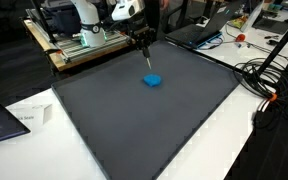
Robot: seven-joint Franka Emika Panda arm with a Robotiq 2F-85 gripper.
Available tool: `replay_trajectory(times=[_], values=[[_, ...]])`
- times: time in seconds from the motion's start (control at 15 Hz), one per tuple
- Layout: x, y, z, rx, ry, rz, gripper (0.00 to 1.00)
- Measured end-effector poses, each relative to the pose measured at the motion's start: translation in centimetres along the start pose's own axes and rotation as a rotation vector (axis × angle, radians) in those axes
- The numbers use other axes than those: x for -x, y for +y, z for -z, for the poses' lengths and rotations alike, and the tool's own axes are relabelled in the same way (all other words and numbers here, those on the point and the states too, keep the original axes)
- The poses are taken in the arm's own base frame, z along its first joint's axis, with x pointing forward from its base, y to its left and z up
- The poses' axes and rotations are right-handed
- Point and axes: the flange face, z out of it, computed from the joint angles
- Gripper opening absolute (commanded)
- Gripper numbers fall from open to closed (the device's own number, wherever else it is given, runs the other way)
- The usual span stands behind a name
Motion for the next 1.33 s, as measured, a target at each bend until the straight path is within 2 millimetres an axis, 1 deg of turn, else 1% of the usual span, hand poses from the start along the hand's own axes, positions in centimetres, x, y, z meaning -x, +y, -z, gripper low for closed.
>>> replay_trajectory(times=[0.07, 0.13, 0.4, 0.47, 0.6, 0.87, 1.0, 1.33], values=[[0.4, -0.6, 0.0, 0.002, 0.004, 0.002, 0.12], [0.4, -0.7, 0.0, 0.002, 0.003, 0.004, 0.12], [0.2, 0.0, -0.2, 0.006, 0.001, -0.004, 0.12], [0.2, 0.0, -0.2, 0.006, 0.001, -0.004, 0.03], [0.2, -0.1, -0.2, 0.006, 0.004, -0.009, 0.03], [0.2, -0.5, -0.3, 0.012, 0.115, -0.066, 0.03], [0.7, -0.6, -0.6, 0.025, 0.178, -0.093, 0.03], [2.9, 0.1, -2.2, 0.066, 0.285, -0.127, 0.03]])
